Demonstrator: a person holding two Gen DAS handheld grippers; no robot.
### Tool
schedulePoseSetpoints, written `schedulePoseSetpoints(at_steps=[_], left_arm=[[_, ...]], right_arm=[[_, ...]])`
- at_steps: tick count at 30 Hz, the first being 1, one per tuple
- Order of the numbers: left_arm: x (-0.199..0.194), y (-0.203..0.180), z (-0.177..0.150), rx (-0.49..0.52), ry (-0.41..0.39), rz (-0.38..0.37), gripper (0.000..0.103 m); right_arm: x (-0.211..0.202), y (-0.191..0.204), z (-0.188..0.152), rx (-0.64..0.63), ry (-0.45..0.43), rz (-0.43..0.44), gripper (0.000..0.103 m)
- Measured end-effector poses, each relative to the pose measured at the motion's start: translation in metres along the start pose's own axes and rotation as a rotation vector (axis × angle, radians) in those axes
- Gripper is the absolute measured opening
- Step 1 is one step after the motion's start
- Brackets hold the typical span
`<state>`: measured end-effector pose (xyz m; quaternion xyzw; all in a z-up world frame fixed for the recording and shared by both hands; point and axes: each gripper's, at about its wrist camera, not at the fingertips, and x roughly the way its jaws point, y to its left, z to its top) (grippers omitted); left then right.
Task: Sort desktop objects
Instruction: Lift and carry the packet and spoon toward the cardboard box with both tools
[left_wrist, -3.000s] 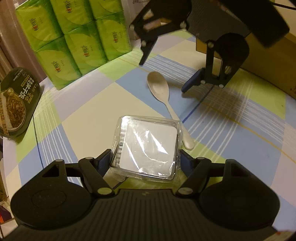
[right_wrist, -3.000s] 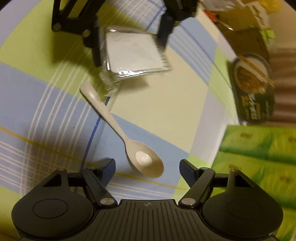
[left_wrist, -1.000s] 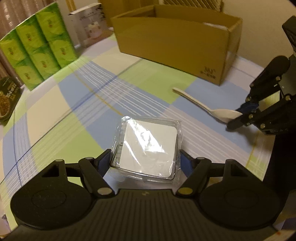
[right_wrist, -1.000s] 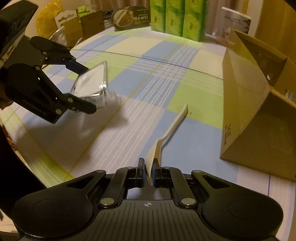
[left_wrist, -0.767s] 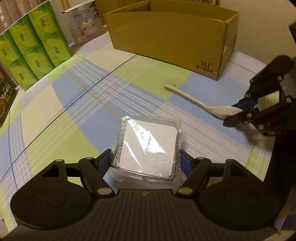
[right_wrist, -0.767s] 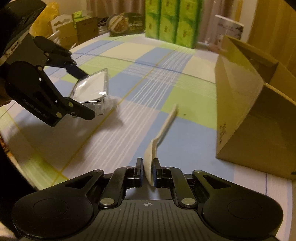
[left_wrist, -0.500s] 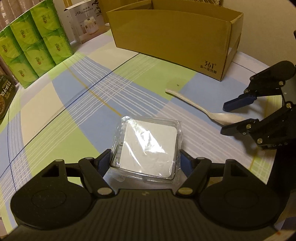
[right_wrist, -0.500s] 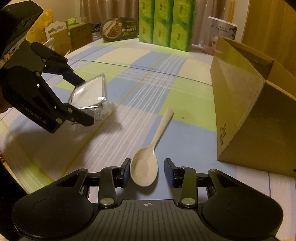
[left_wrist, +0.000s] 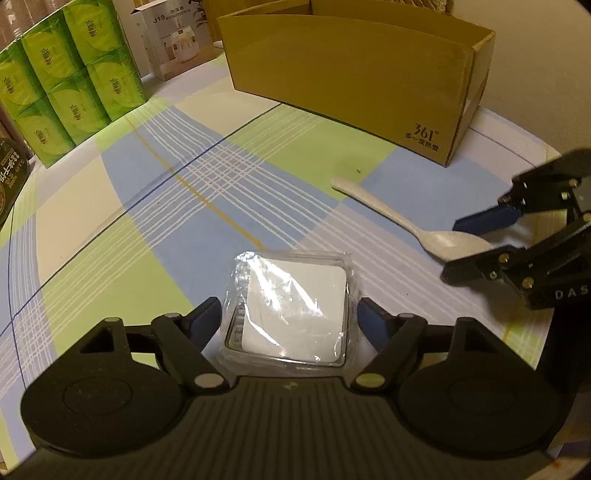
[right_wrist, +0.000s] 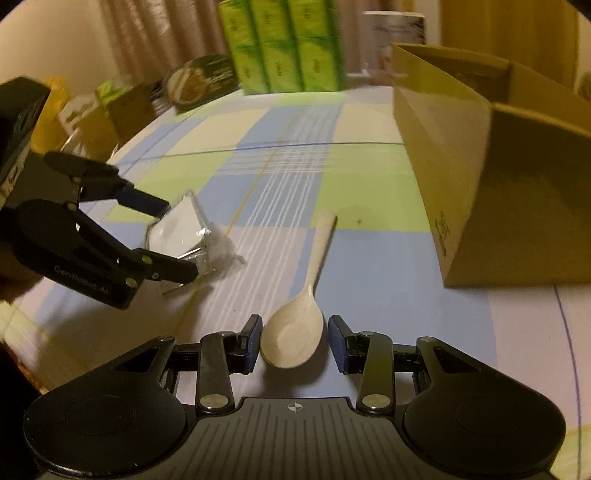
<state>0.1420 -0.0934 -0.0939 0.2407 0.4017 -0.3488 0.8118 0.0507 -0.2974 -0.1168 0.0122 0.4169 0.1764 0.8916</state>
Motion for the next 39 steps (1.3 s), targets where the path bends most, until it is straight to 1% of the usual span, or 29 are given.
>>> schedulePoseSetpoints(at_steps=[3,6,8,10,12,14,17,20,21,22,23,26,31,39], left_arm=[[0.000,0.002,0.002,-0.019,-0.006,0.001,0.085],[0.001,0.001,0.002,-0.019,-0.005,0.010,0.085],[0.004,0.001,0.002,-0.014,0.008,0.016,0.085],[0.006,-0.001,0.002,0.004,0.014,0.028,0.081],[0.008,-0.003,0.002,0.021,0.015,0.026,0.069],[0.007,-0.006,0.001,0.044,0.008,0.030,0.068],[0.007,-0.005,0.001,0.045,0.009,0.019,0.067],[0.007,-0.006,0.001,0.048,0.011,0.017,0.067],[0.007,-0.006,0.002,0.049,0.012,0.014,0.067],[0.007,-0.005,0.002,0.050,0.012,0.012,0.067],[0.007,-0.006,0.002,0.049,0.011,0.012,0.067],[0.007,-0.005,0.003,0.044,0.013,0.007,0.067],[0.003,-0.006,0.005,0.039,0.002,-0.007,0.066],[-0.002,-0.007,0.011,0.023,-0.018,0.003,0.066]], right_arm=[[-0.003,0.001,-0.001,0.023,-0.007,-0.006,0.040],[-0.003,0.005,-0.002,0.015,-0.013,-0.013,0.047],[-0.004,0.008,-0.003,0.004,-0.016,-0.020,0.049],[-0.003,0.010,-0.004,0.007,-0.020,-0.029,0.050],[-0.003,0.009,-0.005,0.026,-0.026,-0.033,0.050],[-0.003,0.009,-0.005,0.047,-0.032,-0.037,0.050],[-0.004,0.009,-0.005,0.067,-0.037,-0.043,0.049],[-0.002,0.012,-0.003,0.049,-0.040,-0.058,0.049],[-0.001,0.014,-0.003,0.037,-0.041,-0.066,0.048],[0.000,0.017,-0.003,0.004,-0.038,-0.084,0.036],[0.001,0.021,-0.003,-0.032,-0.036,-0.099,0.031],[0.003,0.025,-0.005,-0.092,-0.032,-0.115,0.031],[-0.001,0.025,-0.007,-0.108,-0.045,-0.123,0.030],[-0.016,0.027,-0.005,-0.130,-0.092,-0.131,0.030]])
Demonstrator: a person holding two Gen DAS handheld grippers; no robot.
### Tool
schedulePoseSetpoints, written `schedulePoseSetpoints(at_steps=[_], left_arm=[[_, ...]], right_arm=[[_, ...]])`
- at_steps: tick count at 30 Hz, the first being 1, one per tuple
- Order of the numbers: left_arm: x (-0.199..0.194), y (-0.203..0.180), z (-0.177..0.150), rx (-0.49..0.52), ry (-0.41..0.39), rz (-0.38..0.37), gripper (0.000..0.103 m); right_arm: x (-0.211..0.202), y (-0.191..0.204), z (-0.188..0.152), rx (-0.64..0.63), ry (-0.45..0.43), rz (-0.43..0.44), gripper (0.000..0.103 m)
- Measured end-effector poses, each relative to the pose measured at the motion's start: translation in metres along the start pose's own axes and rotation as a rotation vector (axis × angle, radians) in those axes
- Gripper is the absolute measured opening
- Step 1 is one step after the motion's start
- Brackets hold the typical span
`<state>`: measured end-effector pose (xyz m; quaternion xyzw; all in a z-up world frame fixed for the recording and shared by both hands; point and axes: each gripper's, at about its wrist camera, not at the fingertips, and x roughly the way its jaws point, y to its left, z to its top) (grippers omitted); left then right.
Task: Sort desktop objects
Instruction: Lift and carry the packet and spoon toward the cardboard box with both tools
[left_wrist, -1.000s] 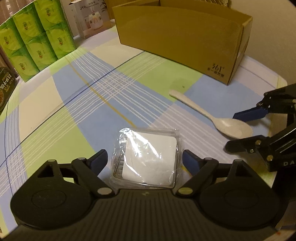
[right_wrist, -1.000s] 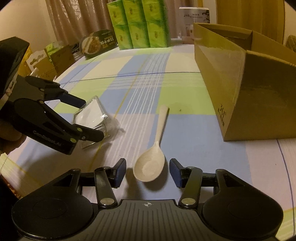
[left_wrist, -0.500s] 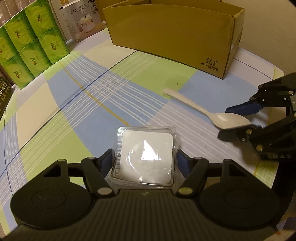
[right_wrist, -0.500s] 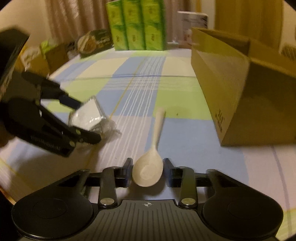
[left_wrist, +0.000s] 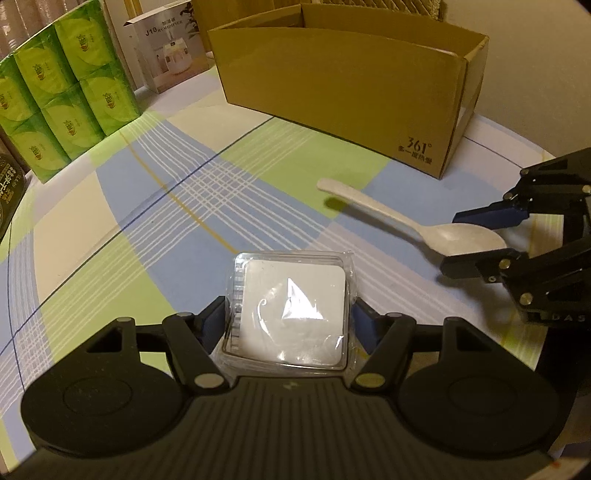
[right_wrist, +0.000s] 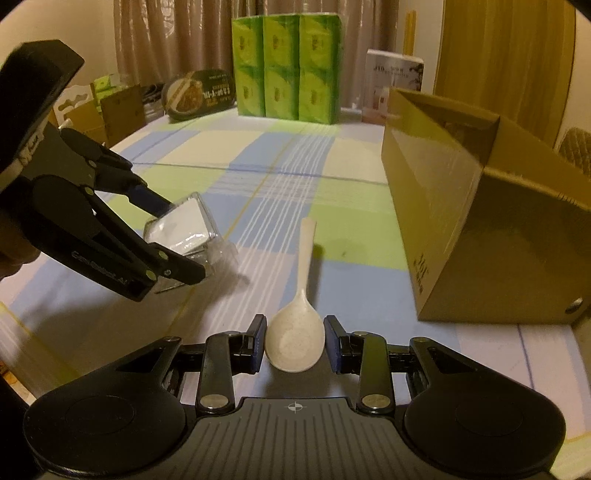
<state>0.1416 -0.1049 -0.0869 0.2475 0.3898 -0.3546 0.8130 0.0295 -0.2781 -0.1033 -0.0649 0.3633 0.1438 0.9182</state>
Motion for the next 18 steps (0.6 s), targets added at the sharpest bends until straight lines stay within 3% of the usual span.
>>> schedulePoseSetpoints(at_steps=[18], left_arm=[[-0.019,0.005,0.015,-0.089,-0.040,0.055,0.066]], right_arm=[[-0.023,-0.002,0.006,-0.024,-0.048,-0.024,0.030]])
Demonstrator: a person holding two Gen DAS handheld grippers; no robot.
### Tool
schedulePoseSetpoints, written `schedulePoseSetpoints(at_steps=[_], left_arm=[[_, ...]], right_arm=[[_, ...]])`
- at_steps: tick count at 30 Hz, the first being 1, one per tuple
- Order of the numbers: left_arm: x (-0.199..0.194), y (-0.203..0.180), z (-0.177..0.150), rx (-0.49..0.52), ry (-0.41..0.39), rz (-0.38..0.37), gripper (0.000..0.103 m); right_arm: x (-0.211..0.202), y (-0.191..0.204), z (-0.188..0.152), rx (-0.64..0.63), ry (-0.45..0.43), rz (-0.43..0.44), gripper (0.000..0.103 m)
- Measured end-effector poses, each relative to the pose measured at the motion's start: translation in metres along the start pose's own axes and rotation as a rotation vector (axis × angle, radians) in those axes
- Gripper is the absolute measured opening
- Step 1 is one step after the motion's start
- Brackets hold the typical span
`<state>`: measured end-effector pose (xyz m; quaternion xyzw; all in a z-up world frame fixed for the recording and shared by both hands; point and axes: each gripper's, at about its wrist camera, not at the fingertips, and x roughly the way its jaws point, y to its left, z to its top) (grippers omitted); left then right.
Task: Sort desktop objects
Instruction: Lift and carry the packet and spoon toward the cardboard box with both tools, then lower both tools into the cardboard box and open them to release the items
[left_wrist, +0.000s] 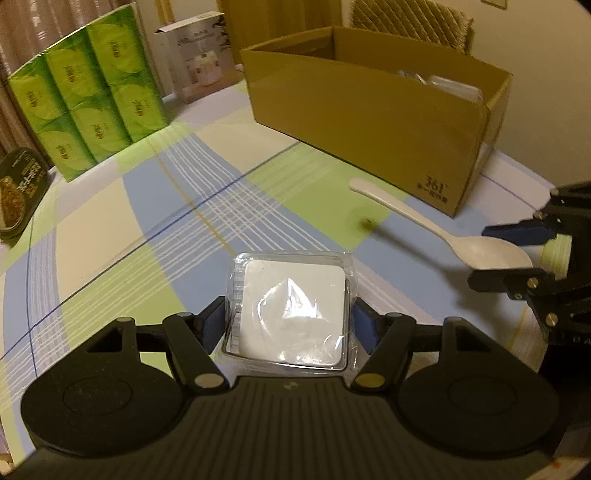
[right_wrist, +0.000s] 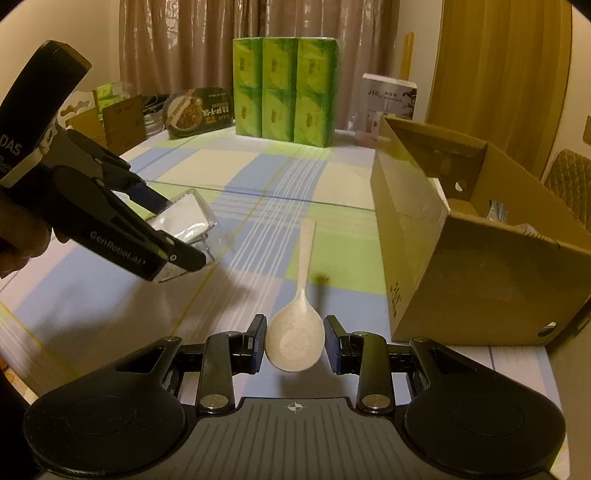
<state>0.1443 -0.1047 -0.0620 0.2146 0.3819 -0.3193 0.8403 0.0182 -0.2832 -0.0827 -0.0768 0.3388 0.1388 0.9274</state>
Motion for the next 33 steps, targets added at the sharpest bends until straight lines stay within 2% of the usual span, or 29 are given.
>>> schedulePoseSetpoints(at_steps=[9,16,23,33], left_arm=[[-0.018,0.008,0.015,-0.073,-0.042,0.030,0.066],[-0.039,0.005,0.051,-0.149,-0.145,0.013,0.066],[-0.047,-0.012,0.091,-0.184,-0.231,-0.045,0.066],[-0.033,-0.051,0.153,-0.202,-0.314,-0.149,0.066]], right_arm=[[-0.018,0.000,0.021,-0.025,-0.085,-0.002,0.030],[-0.033,-0.013,0.050,-0.032,-0.176,-0.041,0.030],[-0.051,-0.044,0.073,-0.029,-0.238,-0.110,0.030],[-0.052,-0.117,0.087,0.023,-0.242,-0.222,0.030]])
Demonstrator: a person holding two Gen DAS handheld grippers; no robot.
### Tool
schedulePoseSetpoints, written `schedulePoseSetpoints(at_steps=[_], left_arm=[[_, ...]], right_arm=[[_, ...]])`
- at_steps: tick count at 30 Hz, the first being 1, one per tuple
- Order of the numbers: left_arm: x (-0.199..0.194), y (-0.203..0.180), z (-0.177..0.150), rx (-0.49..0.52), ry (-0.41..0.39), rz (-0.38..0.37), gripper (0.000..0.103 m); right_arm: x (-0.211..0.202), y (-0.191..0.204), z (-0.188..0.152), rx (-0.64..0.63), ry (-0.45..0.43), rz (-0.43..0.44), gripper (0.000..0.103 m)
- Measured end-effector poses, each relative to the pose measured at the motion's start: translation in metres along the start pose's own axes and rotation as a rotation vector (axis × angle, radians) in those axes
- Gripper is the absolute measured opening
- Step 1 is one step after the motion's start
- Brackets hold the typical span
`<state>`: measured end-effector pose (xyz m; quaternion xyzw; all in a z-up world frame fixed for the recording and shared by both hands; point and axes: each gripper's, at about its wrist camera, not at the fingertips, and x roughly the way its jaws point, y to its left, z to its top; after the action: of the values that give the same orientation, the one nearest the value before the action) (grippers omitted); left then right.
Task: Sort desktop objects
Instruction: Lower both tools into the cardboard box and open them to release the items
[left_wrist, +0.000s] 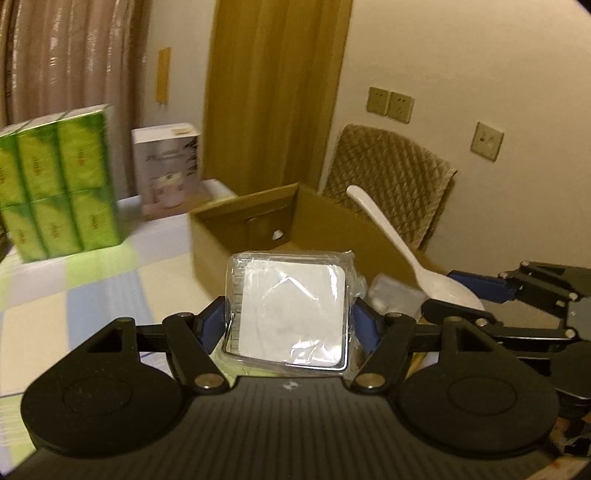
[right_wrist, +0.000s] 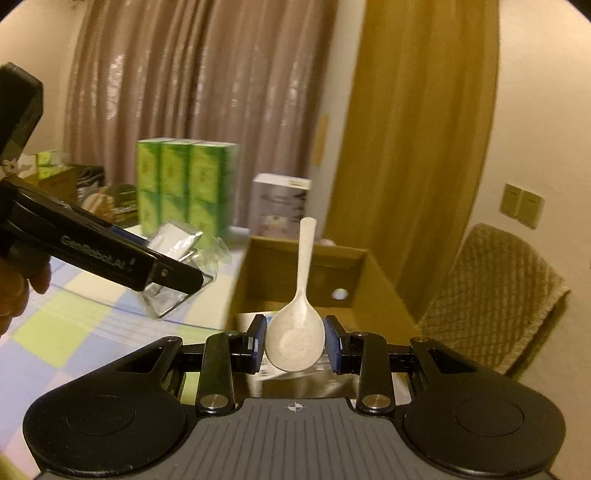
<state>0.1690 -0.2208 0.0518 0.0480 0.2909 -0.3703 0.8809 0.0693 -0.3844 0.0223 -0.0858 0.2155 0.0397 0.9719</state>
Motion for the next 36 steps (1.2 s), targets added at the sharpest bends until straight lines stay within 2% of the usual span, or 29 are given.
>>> schedulePoseSetpoints(at_steps=[4,8,18,25,28,36], left_arm=[[0.024,-0.015,0.009,-0.008,-0.008,-0.043,0.066],[0.043,-0.021,0.012,-0.001,-0.002,-0.053,0.066],[0.082,-0.009,0.017,-0.052,0.015,-0.068,0.066],[0.093,-0.010,0.020,-0.055,0.014,-0.082,0.067],[0.092,-0.012,0.020,-0.035,-0.006,-0.060,0.077],[0.087,-0.001,0.024,-0.067,-0.027,-0.044,0.077]], right_arm=[[0.008,-0.025,-0.001,0.013,0.012,-0.028,0.030],[0.012,-0.044,-0.006,0.020,0.024,-0.044,0.030],[0.038,-0.062,-0.010,0.044,0.059,-0.043,0.030],[0.059,-0.064,-0.008,0.055,0.075,-0.034,0.030],[0.064,-0.065,-0.008,0.055,0.080,-0.032,0.030],[0.070,-0.064,-0.010,0.060,0.091,-0.013,0.030]])
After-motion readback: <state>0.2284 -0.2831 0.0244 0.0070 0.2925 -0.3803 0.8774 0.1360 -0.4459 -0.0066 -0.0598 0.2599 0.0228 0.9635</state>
